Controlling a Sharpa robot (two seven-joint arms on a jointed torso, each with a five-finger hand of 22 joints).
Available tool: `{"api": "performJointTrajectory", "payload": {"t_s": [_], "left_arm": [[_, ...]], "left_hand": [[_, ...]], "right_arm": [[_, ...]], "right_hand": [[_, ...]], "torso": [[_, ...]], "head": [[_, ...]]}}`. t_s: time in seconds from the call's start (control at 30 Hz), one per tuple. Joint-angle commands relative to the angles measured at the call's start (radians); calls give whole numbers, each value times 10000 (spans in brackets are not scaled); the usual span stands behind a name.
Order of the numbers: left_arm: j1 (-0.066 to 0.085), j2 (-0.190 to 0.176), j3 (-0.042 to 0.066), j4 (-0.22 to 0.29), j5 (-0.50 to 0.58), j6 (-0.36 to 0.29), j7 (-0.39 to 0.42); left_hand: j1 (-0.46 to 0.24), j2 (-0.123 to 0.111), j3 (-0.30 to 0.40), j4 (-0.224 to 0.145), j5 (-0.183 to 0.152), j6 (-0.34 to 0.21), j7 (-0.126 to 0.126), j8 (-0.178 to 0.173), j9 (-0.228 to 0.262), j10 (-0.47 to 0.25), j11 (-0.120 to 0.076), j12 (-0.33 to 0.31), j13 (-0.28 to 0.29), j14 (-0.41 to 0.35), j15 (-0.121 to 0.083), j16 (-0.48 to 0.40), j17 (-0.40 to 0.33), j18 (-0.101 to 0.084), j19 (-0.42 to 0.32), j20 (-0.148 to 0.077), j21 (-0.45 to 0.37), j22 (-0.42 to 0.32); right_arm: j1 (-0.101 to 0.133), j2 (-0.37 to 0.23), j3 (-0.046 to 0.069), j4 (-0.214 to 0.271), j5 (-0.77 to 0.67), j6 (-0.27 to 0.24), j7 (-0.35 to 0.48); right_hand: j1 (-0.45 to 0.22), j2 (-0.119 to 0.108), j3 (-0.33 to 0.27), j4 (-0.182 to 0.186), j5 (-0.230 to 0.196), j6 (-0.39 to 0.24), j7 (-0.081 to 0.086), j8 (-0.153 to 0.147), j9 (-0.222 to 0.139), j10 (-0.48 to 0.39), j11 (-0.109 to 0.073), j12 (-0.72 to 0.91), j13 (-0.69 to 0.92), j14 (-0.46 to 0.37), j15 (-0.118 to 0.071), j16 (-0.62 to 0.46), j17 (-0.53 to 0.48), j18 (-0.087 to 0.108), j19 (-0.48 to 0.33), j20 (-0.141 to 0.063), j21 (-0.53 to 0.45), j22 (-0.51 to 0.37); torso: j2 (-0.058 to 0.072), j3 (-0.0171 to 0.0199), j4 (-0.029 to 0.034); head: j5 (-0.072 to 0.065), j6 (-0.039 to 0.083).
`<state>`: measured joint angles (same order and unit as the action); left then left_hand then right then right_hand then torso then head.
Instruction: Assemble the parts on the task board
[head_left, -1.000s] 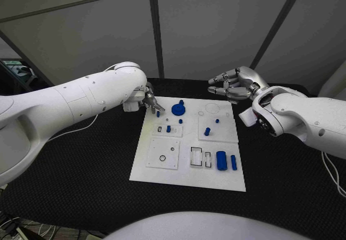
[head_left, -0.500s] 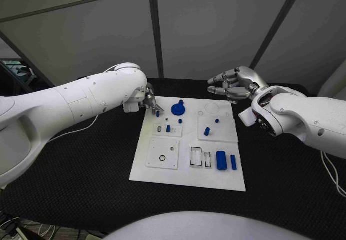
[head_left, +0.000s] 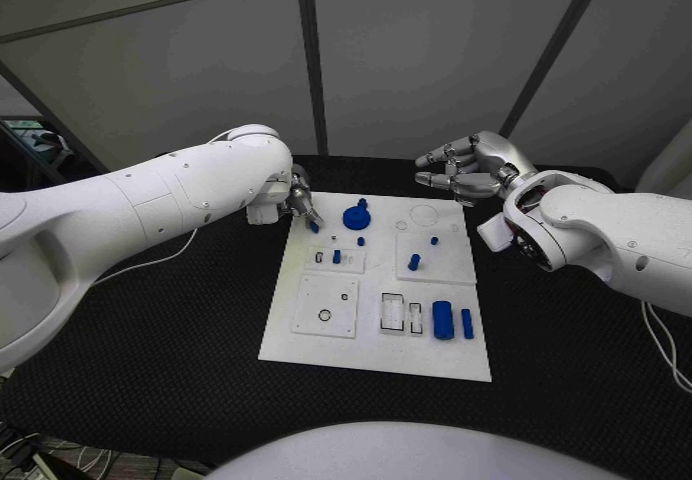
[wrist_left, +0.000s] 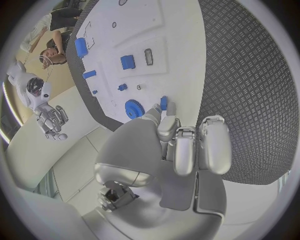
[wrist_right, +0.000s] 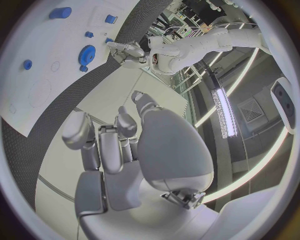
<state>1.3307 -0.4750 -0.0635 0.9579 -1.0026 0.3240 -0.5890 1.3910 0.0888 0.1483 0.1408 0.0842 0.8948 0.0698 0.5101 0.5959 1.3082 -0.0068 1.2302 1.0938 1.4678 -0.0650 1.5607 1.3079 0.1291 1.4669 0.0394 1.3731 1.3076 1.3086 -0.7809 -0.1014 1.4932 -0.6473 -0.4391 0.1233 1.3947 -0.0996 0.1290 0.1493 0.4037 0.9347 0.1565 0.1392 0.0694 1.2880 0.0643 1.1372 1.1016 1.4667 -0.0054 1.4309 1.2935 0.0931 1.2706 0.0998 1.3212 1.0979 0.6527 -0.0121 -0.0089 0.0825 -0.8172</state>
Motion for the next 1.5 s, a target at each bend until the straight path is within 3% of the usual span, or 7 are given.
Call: {"api": "performJointTrajectory", "payload": {"t_s": [0.03,0.3,0.33,0.4,0.9,1.17,1.5], "left_arm": [[12,-123,3,126,408,-113,283],[13,-590,5,688,667,-372,311],[13,-686,6,822,688,-432,311],[14,-891,10,1122,718,-566,305],[13,-2173,12,3516,618,-1438,121],[-68,-2346,-5,4129,-234,-1794,183],[-194,-2336,-15,4332,-824,-1727,96]], "left_hand": [[225,78,537,-183,-279,-37,-99,89,145,-17,-59,-110,-74,1006,-55,46,2554,-753,62,-44,24,708],[-5,-321,1627,-279,-362,-123,-106,215,358,-52,-74,-285,-242,1006,-79,48,2555,-755,55,-73,15,736],[-201,-540,2120,-283,-361,-144,-108,281,458,-25,-74,-311,-262,1006,-84,47,2554,-757,58,-76,15,754],[-328,-674,2437,-297,-359,-148,-107,325,523,-15,-80,-336,-287,1006,-92,48,2556,-760,62,-75,18,768],[-820,-1398,3946,-589,-359,-154,-155,522,821,106,-135,-405,-335,1011,-124,59,2570,-777,118,-113,74,877],[-929,-1653,4371,-744,-361,-141,-179,574,902,157,-150,-425,-348,1012,-137,62,2575,-792,155,-125,128,944],[-1011,-1893,4802,-908,-358,-131,-178,605,967,186,-157,-504,-434,1012,-142,61,2574,-805,187,-131,169,998]], "right_arm": [[21,12,6,-9,43,71,43],[21,1,6,-24,59,71,43],[21,-3,6,-25,60,71,41],[21,-12,6,-30,61,71,39],[21,-38,5,-79,88,86,41],[20,-41,5,-82,99,95,50],[20,-48,4,-77,105,101,61]], "right_hand": [[-98,24,0,70,58,-65,-21,1,-14,-8,-7,-21,0,435,-54,-66,15,62,5,0,-63,2],[-98,24,0,70,58,-65,-21,1,-14,-8,-7,-21,0,435,-54,-66,15,62,5,0,-63,2],[-98,24,0,70,58,-65,-21,1,-14,-8,-7,-21,0,435,-54,-66,15,62,5,0,-63,2],[-98,24,0,70,58,-65,-21,1,-14,-8,-7,-21,0,435,-54,-66,15,62,5,0,-63,2],[-101,30,7,72,63,-68,-21,1,-14,-3,-8,-18,-1,438,-55,-67,17,62,10,-1,-65,3],[-110,32,7,77,63,-69,-20,1,-14,0,-7,-15,0,439,-55,-68,18,60,18,-2,-63,10],[-110,32,7,77,63,-70,-20,1,-14,0,-7,-15,0,439,-55,-68,18,60,18,-2,-63,10]], "torso": [[-6,-1,3],[-6,-3,14],[-5,-4,15],[-3,-7,13],[-3,0,3],[3,0,-2],[9,-1,-8]], "head": [[7,-3],[11,-35],[9,-36],[14,-34],[91,-91],[121,-108],[121,-124]]}}
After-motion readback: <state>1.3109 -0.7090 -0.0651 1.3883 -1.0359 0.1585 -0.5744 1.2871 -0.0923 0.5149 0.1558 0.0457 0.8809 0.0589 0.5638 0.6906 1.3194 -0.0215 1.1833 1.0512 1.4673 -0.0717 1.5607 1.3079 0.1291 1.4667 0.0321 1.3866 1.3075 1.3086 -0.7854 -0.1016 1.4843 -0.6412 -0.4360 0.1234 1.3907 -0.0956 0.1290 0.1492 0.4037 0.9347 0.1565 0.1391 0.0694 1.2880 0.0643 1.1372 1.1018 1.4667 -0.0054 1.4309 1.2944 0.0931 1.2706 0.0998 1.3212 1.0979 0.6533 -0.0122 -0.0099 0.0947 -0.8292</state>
